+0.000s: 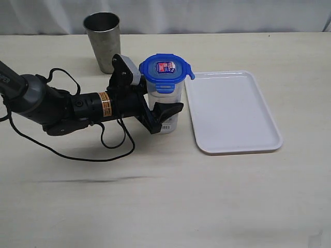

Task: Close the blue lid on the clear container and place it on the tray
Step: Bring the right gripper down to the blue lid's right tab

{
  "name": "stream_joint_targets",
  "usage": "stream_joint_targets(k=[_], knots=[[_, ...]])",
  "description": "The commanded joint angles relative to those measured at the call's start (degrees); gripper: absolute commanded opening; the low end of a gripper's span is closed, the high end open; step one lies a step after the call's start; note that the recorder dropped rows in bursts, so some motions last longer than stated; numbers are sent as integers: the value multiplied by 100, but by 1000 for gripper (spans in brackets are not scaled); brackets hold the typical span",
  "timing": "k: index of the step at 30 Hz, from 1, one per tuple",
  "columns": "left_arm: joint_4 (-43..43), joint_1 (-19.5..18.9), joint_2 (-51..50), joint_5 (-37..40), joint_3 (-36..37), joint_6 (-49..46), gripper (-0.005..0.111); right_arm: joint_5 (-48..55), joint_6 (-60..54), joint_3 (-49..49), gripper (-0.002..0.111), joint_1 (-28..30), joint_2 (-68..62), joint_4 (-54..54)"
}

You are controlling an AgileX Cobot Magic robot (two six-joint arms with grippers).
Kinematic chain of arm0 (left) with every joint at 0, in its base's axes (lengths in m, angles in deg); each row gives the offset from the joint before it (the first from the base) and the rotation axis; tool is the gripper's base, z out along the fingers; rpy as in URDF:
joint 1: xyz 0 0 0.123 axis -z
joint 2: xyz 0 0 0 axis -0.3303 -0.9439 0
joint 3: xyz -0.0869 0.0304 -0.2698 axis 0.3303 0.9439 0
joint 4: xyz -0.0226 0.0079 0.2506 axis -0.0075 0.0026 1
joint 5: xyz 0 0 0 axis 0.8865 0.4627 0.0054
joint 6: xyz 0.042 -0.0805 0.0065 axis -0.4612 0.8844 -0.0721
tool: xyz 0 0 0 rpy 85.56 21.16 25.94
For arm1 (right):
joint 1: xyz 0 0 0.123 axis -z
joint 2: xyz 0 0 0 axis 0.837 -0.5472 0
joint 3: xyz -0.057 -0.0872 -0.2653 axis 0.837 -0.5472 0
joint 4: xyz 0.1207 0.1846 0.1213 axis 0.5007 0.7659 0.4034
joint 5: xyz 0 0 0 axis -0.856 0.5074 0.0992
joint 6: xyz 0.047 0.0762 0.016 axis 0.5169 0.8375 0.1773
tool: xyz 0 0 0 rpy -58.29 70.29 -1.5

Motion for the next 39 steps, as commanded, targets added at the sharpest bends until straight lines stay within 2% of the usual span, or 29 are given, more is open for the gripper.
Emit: stream_joint_targets(k=[1, 4, 8, 11, 13, 19, 27, 39], knots=[[79, -3, -63, 204, 29, 98, 0, 1499, -978, 920, 37, 22, -1375, 951], [79, -3, -63, 204, 29, 98, 0, 1986, -2711, 1450, 37, 22, -2221, 2735], [79, -3, -63, 204, 29, 98, 0, 2730, -5092, 1756, 39, 22, -3171, 5672], [79, -3, -63, 204, 29, 98, 0, 3299, -6115, 1769, 44, 22, -3684, 7302], [79, -3, -63, 204, 29, 98, 0, 3510, -6352, 1769, 47, 22, -4013, 7820], [79, -3, -63, 204, 29, 98, 0, 3583, -6301, 1769, 48, -11, -4656, 8054], [65, -3, -63, 252, 29, 98, 0, 3044, -6324, 1769, 43, -524, -5115, 8190], [65, -3, -63, 252, 29, 98, 0, 2662, -6460, 1769, 43, -580, -5559, 8452]])
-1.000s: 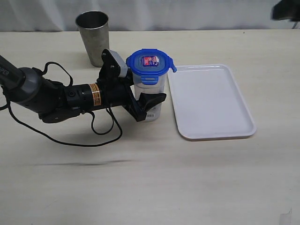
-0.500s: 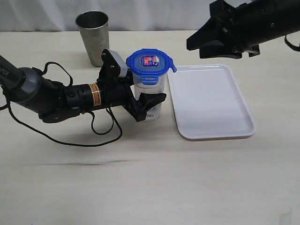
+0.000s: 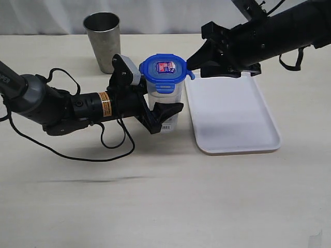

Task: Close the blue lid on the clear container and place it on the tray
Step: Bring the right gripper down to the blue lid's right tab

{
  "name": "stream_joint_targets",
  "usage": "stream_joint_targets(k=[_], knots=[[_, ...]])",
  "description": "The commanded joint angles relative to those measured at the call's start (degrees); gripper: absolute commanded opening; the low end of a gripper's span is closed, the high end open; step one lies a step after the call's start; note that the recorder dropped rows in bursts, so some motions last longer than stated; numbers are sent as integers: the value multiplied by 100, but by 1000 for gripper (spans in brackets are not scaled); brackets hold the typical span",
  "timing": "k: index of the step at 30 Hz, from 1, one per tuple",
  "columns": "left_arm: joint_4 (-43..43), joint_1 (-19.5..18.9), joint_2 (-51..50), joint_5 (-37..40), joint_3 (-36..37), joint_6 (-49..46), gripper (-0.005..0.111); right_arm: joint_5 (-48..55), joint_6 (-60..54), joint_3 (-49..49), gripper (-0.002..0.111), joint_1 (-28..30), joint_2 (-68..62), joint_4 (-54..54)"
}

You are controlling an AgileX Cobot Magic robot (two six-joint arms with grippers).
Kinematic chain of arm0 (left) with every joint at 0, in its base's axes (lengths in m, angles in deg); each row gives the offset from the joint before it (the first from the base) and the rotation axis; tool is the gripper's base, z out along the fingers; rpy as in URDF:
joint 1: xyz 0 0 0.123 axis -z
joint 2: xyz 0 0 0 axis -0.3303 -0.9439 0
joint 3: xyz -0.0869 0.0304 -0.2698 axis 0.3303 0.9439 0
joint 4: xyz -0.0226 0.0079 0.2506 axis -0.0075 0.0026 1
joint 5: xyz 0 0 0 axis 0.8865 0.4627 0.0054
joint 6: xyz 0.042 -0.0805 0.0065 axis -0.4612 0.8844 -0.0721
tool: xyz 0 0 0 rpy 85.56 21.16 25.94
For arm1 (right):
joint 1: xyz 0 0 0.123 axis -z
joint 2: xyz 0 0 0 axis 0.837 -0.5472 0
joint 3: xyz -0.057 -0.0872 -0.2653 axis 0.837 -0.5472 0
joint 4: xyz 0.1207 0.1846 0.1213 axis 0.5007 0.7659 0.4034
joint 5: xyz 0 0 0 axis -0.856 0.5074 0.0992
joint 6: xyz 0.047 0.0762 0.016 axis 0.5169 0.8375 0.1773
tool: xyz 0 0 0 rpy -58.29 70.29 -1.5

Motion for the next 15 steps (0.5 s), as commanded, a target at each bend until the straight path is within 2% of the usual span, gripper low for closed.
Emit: stream_joint_targets(k=[1, 12, 15], knots=[[56, -3, -63, 252, 29, 98, 0, -51, -287, 35, 43, -8, -98, 306], [56, -3, -63, 252, 29, 98, 0, 274, -363, 196, 43, -8, -99, 500], [56, -3, -63, 252, 29, 98, 0, 111, -17, 196, 43, -8, -112, 124]])
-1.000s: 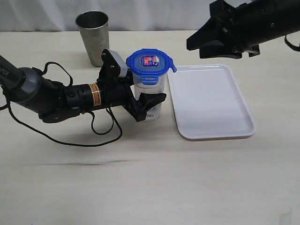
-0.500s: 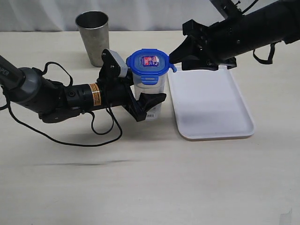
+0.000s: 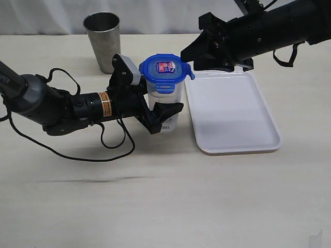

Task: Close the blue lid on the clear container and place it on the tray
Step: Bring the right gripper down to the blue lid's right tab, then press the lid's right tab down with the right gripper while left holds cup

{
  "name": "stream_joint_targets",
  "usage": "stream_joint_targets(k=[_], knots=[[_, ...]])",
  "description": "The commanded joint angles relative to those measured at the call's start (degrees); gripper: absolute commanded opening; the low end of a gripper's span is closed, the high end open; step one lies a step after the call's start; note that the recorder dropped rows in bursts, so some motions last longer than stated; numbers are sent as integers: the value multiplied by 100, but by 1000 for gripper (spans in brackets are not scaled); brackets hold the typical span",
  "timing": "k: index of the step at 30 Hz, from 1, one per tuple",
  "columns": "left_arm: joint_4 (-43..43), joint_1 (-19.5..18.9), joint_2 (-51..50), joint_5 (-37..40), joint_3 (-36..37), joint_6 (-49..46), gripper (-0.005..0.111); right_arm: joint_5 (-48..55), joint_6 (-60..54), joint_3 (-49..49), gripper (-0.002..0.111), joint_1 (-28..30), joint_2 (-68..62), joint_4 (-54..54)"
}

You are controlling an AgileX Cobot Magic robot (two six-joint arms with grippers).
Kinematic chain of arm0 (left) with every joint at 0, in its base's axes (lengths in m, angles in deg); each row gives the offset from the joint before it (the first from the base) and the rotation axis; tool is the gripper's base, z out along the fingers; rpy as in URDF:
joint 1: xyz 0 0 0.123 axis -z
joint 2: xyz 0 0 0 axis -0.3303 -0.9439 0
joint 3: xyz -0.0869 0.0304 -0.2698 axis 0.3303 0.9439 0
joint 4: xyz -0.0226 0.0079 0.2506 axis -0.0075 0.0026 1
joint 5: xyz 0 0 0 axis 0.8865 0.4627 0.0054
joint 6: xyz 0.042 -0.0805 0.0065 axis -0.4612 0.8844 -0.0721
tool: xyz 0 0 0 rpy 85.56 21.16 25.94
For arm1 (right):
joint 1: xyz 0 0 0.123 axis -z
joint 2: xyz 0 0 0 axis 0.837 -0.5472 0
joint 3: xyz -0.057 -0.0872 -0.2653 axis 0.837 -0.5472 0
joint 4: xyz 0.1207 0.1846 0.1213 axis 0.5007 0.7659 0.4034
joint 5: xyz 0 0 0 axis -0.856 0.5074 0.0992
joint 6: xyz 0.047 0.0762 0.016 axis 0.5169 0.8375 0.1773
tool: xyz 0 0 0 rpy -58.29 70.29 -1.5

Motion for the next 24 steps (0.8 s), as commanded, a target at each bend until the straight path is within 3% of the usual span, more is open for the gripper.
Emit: stream_joint_targets(k=[1, 24], knots=[[52, -3, -63, 252, 29, 98, 0, -151, 363, 33, 43, -8, -11, -499], [42, -3, -63, 249, 29, 98, 0, -293, 361, 33, 43, -273, -94, -635]])
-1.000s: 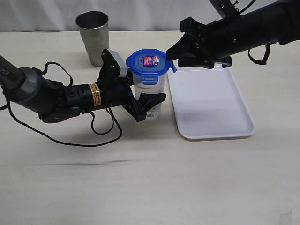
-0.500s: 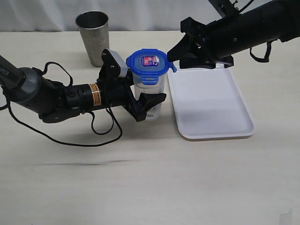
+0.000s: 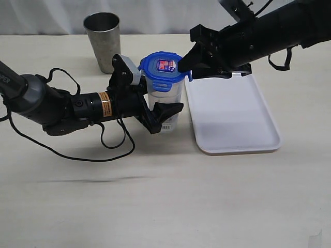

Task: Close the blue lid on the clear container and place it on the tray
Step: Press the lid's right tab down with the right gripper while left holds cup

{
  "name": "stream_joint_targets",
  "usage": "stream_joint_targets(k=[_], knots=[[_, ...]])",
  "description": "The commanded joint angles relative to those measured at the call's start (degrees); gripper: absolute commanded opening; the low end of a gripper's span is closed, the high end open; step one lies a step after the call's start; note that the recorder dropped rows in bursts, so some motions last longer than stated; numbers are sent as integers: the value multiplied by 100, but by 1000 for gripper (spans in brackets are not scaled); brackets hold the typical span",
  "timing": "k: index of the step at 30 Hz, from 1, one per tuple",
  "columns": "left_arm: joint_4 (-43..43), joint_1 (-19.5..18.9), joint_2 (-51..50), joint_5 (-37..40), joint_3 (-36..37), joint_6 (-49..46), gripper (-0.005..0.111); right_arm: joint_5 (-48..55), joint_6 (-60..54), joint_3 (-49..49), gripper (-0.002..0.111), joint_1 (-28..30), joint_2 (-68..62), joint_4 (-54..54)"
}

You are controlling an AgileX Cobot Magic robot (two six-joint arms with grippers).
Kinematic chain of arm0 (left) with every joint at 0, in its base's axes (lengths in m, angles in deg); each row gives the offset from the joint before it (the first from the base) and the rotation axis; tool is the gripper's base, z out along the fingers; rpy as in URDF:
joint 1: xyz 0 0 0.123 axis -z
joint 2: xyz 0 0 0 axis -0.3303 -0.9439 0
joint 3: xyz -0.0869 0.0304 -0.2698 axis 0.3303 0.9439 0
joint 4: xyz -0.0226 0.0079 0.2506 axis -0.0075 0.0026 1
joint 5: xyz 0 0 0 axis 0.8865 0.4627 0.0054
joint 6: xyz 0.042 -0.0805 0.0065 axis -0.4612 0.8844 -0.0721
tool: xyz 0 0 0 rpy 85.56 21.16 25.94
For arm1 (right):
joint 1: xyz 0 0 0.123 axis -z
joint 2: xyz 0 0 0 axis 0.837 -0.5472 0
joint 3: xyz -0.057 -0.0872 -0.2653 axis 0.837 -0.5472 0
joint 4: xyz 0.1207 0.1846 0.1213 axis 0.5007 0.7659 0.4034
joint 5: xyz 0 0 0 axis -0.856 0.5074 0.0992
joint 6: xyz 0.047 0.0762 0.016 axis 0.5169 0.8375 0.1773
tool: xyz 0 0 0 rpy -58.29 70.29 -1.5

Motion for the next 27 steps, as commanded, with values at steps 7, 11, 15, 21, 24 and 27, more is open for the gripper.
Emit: stream_joint_targets(k=[7, 11, 15, 21, 24, 27], knots=[[42, -3, -63, 249, 29, 93, 0, -16, -62, 33, 43, -10, -145, -55], [42, -3, -63, 249, 29, 93, 0, 45, -124, 126, 38, -10, -145, -55], [42, -3, -63, 249, 29, 93, 0, 128, -175, 136, 28, -10, -145, -12], [42, -3, -63, 249, 29, 93, 0, 128, -296, 136, 29, -61, -145, -28], [42, -3, -63, 249, 29, 93, 0, 128, -343, 136, 29, -187, -145, -58], [55, -3, -63, 249, 29, 93, 0, 104, -306, 136, 29, -285, -145, -142]])
